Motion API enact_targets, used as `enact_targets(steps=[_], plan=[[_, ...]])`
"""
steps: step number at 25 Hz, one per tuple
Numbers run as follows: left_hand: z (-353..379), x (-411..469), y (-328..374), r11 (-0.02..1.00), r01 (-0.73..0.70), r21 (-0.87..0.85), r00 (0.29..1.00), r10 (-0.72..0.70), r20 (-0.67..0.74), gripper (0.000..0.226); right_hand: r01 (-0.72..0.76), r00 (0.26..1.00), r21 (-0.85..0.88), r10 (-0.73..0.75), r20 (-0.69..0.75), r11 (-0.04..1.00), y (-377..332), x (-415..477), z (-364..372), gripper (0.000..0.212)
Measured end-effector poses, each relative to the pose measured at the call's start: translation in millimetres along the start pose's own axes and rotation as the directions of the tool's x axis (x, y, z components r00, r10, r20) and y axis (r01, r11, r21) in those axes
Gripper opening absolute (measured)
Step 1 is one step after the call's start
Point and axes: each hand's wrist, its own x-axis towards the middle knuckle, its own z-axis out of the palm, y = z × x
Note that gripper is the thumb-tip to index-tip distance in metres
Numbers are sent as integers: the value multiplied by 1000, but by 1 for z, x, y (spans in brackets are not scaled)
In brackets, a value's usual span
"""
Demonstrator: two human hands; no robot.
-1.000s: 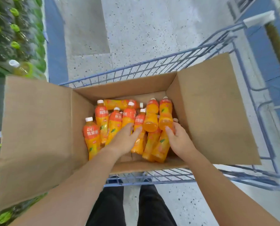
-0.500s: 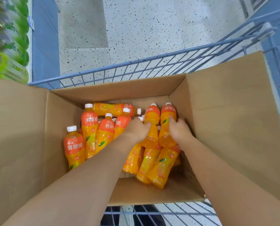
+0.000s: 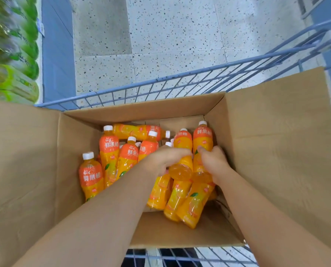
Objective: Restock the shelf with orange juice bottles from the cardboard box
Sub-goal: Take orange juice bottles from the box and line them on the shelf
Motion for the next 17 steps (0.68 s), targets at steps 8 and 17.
enact_targets(steps=[8, 17], plan=[[-9, -7, -37, 992, 57, -117, 987, -38, 157, 47, 20, 998, 195, -31, 54, 981, 19, -29, -4, 62], [-41, -94, -64, 944, -324, 59, 926, 329, -184, 61, 145, 965, 274, -196, 172, 951, 14, -107, -16, 74]])
